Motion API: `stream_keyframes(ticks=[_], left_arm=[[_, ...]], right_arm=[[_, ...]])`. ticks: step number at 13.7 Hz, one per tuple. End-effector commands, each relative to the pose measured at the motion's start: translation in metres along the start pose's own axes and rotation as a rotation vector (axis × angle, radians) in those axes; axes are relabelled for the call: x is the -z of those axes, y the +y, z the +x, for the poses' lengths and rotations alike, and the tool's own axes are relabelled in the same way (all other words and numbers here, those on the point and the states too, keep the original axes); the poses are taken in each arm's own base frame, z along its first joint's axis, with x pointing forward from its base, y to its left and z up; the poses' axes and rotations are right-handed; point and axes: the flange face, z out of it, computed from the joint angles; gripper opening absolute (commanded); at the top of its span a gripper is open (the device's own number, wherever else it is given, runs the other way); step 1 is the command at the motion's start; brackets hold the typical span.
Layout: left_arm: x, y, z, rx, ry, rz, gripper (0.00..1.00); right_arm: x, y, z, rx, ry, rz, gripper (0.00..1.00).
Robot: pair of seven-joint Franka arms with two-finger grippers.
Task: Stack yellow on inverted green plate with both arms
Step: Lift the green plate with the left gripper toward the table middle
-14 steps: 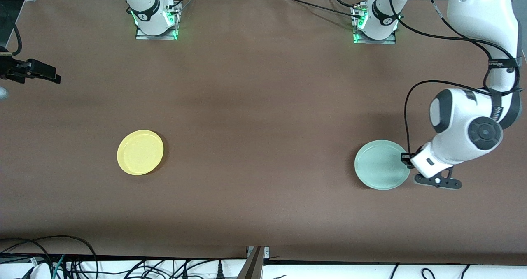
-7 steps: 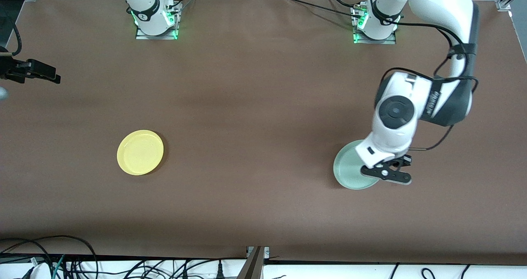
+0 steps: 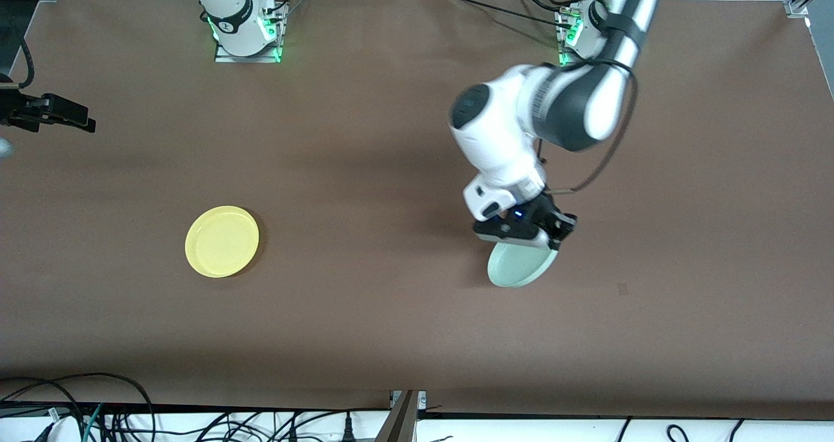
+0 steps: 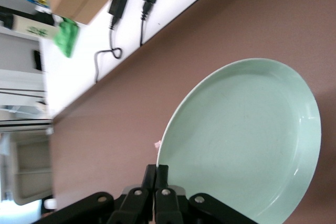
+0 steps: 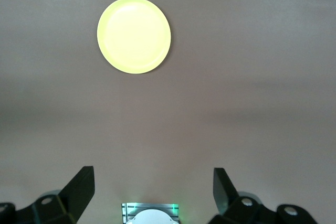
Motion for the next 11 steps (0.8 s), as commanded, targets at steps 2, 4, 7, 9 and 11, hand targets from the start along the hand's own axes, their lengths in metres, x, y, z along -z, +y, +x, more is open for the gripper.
stream_keyframes(ticks=[2,4,7,9,11], left_arm=[[0.029,0.093,-0.024,0.025,0.028,0.234,0.00],[0.036,0.148,-0.045,0.002,0.085,0.388,0.00],[0.040,0.194,-0.065,-0.020,0.152,0.498,0.00],[0.042,0.218,-0.078,-0.028,0.177,0.539,0.00],[0.045,0.240,-0.088,-0.049,0.202,0.544,0.00]], right_arm=[[0.003,0.002,0.001,-0.011,0.004,-0.007,1.00],[0.003,0.002,0.001,-0.011,0.004,-0.007,1.00],[0.003,0.002,0.001,-0.009,0.004,-0.007,1.00],[0.003,0.002,0.001,-0.011,0.004,-0.007,1.00],[0.003,0.002,0.001,-0.011,0.004,-0.007,1.00]])
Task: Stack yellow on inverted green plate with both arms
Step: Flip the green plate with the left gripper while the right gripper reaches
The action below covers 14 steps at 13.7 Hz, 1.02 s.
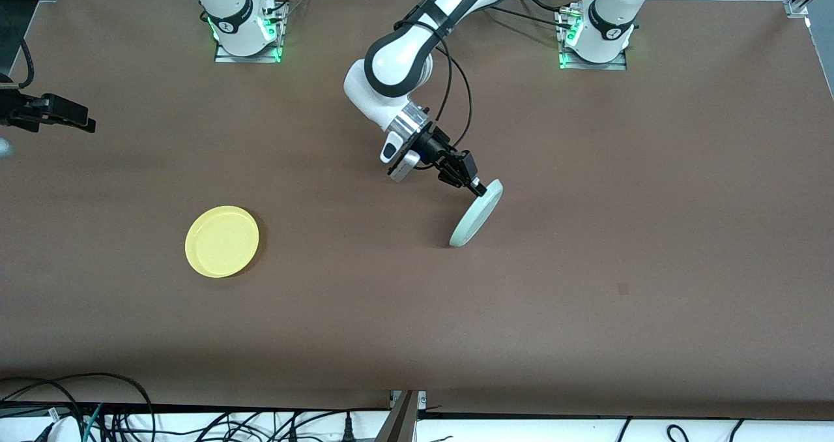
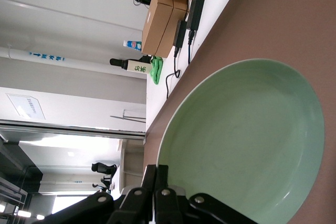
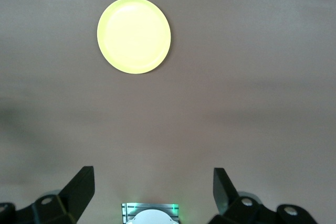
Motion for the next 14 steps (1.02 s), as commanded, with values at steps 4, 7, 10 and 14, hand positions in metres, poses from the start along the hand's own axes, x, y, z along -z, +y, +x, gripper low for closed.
stream_keyframes(ticks=[4,7,10,14], left_arm=[[0.037,0.037,-0.002,0.016,0.057,0.079,0.00],[0.047,0.050,-0.010,0.021,0.076,0.085,0.00],[0.047,0.056,-0.013,0.031,0.075,0.090,0.00],[0.059,0.072,-0.024,0.068,0.097,0.090,0.00]], right_arm=[[0.003,0.002,0.001,-0.003,0.004,-0.007,1.00],[0.004,0.002,0.005,-0.004,0.030,-0.008,1.00],[-0.004,0.015,0.011,-0.032,0.034,0.044,1.00],[-0.028,0.020,0.028,-0.041,0.003,0.027,1.00]])
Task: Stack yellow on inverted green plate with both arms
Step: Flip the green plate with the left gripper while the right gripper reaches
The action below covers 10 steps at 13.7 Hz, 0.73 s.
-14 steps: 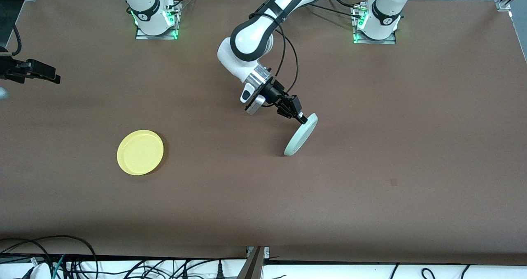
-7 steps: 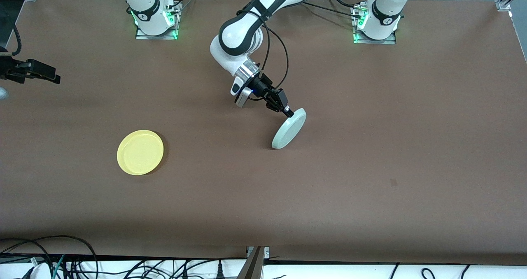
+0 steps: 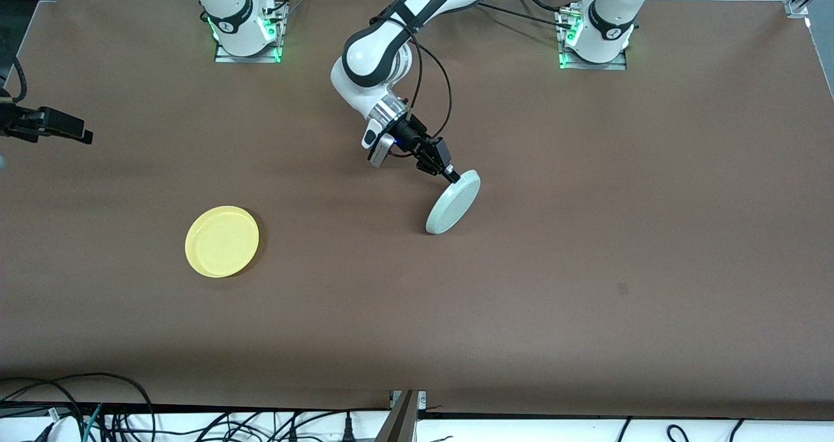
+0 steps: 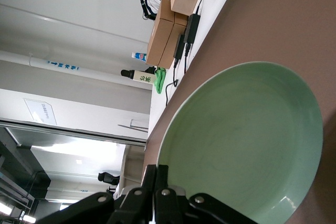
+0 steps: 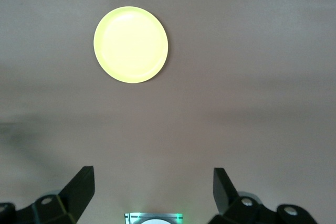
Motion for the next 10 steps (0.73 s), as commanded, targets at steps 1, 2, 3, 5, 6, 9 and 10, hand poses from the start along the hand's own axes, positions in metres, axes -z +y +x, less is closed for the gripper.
stream_keyframes(ticks=[1,2,3,5,6,9,10], left_arm=[[0.013,0.012,-0.002,0.017,0.040,0.036,0.00],[0.013,0.014,-0.004,0.015,0.039,0.041,0.00],[0.016,0.015,-0.005,0.013,0.041,0.040,0.00],[0.020,0.015,-0.006,0.011,0.045,0.040,0.00],[0.025,0.015,-0.007,0.010,0.050,0.037,0.00],[0.053,0.020,-0.019,-0.004,0.084,0.027,0.43],[0.069,0.024,-0.029,-0.009,0.102,0.035,0.99]], right_arm=[[-0.013,0.006,0.013,-0.011,-0.009,-0.007,1.00],[-0.022,0.008,0.019,-0.021,-0.021,-0.024,1.00],[-0.038,0.014,0.031,-0.019,-0.030,-0.022,1.00],[-0.079,0.022,0.055,-0.030,-0.063,-0.020,1.00],[-0.093,0.022,0.067,-0.028,-0.048,-0.022,1.00],[-0.166,0.021,0.106,-0.020,-0.056,-0.030,1.00],[-0.184,0.021,0.112,-0.021,-0.065,-0.026,1.00]])
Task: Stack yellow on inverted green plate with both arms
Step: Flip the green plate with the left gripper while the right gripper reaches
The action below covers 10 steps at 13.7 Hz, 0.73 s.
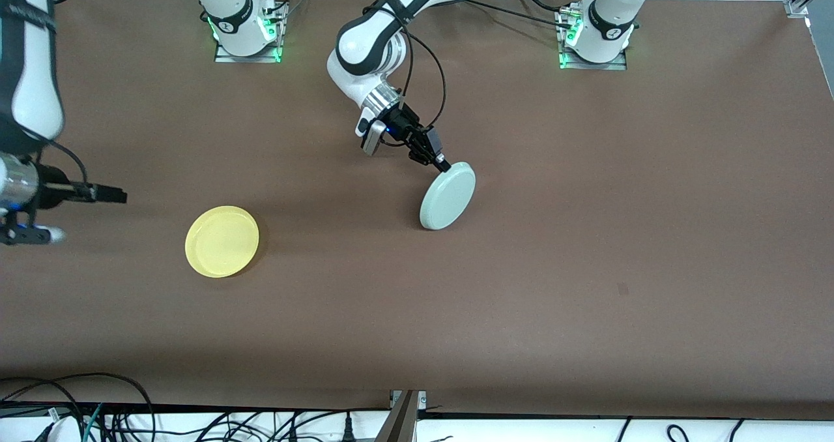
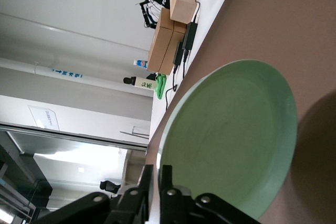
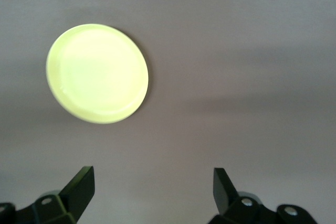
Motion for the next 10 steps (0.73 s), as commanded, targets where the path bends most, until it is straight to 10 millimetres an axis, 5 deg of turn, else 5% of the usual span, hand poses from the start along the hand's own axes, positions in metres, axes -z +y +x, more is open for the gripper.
stream_keyframes(ticks=[1,4,6,9,10], left_arm=[[0.044,0.013,-0.015,-0.007,0.063,0.029,1.00],[0.088,0.024,-0.038,0.043,0.114,-0.003,1.00],[0.097,0.024,-0.040,0.101,0.077,-0.054,1.00],[0.103,0.012,-0.024,0.149,0.006,-0.178,1.00],[0.089,0.001,-0.008,0.172,-0.064,-0.234,1.00]], right_arm=[[-0.041,-0.005,0.020,0.006,-0.026,0.004,1.00],[-0.104,-0.010,0.033,0.004,-0.053,0.025,1.00],[-0.134,-0.010,0.028,-0.010,-0.044,0.049,1.00],[-0.166,-0.010,0.025,-0.007,-0.016,0.048,1.00],[-0.177,-0.011,0.025,-0.017,-0.001,0.059,1.00]])
